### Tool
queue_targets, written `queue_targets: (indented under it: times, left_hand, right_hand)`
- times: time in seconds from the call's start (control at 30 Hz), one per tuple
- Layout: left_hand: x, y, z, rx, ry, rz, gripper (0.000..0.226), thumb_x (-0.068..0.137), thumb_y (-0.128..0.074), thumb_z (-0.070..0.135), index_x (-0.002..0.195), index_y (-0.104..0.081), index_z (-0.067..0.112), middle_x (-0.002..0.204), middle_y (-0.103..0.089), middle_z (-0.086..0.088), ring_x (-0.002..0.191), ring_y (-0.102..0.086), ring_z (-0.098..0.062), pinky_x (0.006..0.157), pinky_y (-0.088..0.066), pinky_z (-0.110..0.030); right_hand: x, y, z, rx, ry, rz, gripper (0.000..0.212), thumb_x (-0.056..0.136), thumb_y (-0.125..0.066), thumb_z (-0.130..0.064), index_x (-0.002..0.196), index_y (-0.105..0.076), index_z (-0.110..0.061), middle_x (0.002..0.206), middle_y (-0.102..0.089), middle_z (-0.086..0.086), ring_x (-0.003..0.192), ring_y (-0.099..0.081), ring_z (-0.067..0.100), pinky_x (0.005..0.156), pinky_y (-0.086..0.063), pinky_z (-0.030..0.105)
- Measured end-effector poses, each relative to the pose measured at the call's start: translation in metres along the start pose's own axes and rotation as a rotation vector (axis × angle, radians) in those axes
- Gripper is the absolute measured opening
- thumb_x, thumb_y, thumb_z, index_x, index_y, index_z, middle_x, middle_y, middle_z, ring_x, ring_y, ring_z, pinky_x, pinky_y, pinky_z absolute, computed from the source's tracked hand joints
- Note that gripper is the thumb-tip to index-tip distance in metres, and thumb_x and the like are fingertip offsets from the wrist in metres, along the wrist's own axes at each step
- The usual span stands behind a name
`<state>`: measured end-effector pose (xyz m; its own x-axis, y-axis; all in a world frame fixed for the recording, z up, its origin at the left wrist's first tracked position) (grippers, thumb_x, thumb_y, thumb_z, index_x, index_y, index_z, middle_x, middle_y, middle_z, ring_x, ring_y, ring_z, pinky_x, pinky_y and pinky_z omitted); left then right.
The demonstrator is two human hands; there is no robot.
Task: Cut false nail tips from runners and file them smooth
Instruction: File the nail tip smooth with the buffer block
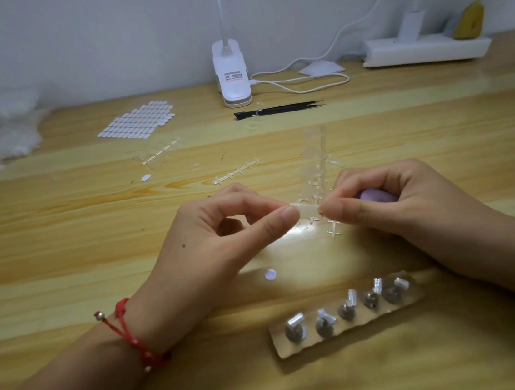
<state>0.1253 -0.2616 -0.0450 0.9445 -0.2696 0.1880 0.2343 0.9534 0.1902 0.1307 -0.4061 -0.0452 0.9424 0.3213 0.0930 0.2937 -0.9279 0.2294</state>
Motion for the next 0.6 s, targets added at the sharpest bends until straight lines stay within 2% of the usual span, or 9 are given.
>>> queue_targets:
  times: [0.17, 0.23, 0.3, 0.37, 0.43, 0.5, 0.6]
  left_hand:
    - [-0.003, 0.002, 0.008, 0.083, -0.097, 0.039, 0.018, 0.062, -0.084, 0.042, 0.064, -0.074, 0.028, 0.069, -0.057, 0.006, 0.067, -0.049, -0.032, 0.059, -0.039, -0.029]
    - [-0.007, 0.003, 0.02, 0.158, -0.212, 0.066, 0.012, 0.067, -0.078, 0.039, 0.064, -0.072, 0.029, 0.067, -0.054, 0.009, 0.066, -0.05, -0.016, 0.061, -0.039, -0.023]
    - [-0.014, 0.003, 0.039, 0.26, -0.369, 0.113, 0.007, 0.073, -0.073, 0.03, 0.071, -0.07, 0.024, 0.068, -0.051, 0.007, 0.065, -0.048, -0.011, 0.063, -0.038, -0.02]
    - [-0.021, 0.003, 0.052, 0.312, -0.466, 0.155, 0.006, 0.078, -0.07, 0.024, 0.076, -0.068, 0.019, 0.069, -0.051, 0.001, 0.064, -0.048, -0.012, 0.061, -0.038, -0.02]
    - [-0.024, 0.006, 0.055, 0.29, -0.485, 0.185, 0.006, 0.08, -0.068, 0.023, 0.077, -0.066, 0.018, 0.069, -0.052, 0.001, 0.062, -0.049, -0.015, 0.059, -0.039, -0.024]
    - [-0.02, 0.006, 0.051, 0.211, -0.423, 0.168, 0.007, 0.08, -0.067, 0.025, 0.076, -0.065, 0.02, 0.069, -0.053, 0.004, 0.062, -0.051, -0.014, 0.058, -0.04, -0.023]
    - [-0.011, 0.002, 0.027, -0.014, -0.194, 0.104, 0.009, 0.079, -0.071, 0.025, 0.073, -0.064, 0.022, 0.06, -0.054, 0.012, 0.055, -0.048, -0.001, 0.055, -0.038, -0.011]
  right_hand:
    - [0.0, 0.007, 0.006, -0.039, -0.02, 0.098, 0.019, 0.06, -0.074, -0.039, 0.061, -0.074, -0.02, 0.065, -0.069, -0.01, 0.062, -0.061, -0.004, 0.06, -0.041, 0.006]
    - [0.0, 0.009, 0.006, -0.111, -0.015, 0.123, 0.017, 0.062, -0.075, -0.039, 0.064, -0.075, -0.022, 0.067, -0.07, -0.009, 0.063, -0.062, -0.003, 0.061, -0.042, 0.007]
    - [-0.001, 0.007, 0.003, -0.271, 0.029, 0.102, 0.014, 0.069, -0.075, -0.04, 0.076, -0.077, -0.028, 0.068, -0.068, -0.006, 0.066, -0.061, 0.003, 0.064, -0.044, 0.015]
    - [-0.002, 0.001, 0.0, -0.372, 0.075, 0.048, 0.026, 0.079, -0.071, -0.043, 0.101, -0.074, -0.03, 0.067, -0.063, -0.004, 0.062, -0.056, 0.002, 0.064, -0.041, 0.013]
    - [0.0, 0.006, 0.002, -0.256, 0.043, 0.062, 0.03, 0.093, -0.053, -0.043, 0.116, -0.067, -0.028, 0.069, -0.062, 0.003, 0.057, -0.049, 0.004, 0.06, -0.037, 0.015]
    - [0.002, 0.023, 0.01, -0.025, -0.033, 0.145, 0.043, 0.088, -0.033, -0.029, 0.117, -0.065, -0.025, 0.076, -0.064, 0.009, 0.064, -0.04, 0.016, 0.064, -0.034, 0.026]
    - [0.003, 0.02, 0.019, 0.307, -0.138, 0.118, 0.05, 0.088, -0.03, -0.007, 0.123, -0.063, -0.018, 0.088, -0.072, 0.006, 0.074, -0.034, 0.02, 0.074, -0.032, 0.029]
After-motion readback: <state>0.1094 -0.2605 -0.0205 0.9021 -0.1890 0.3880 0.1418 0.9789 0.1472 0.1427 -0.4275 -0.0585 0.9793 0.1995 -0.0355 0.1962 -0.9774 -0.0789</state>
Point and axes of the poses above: each hand's wrist, its own x-axis towards the middle knuckle, its own y-axis out of the back of the hand, z = x × y, the point moved 10 cm from there along x, towards the middle knuckle
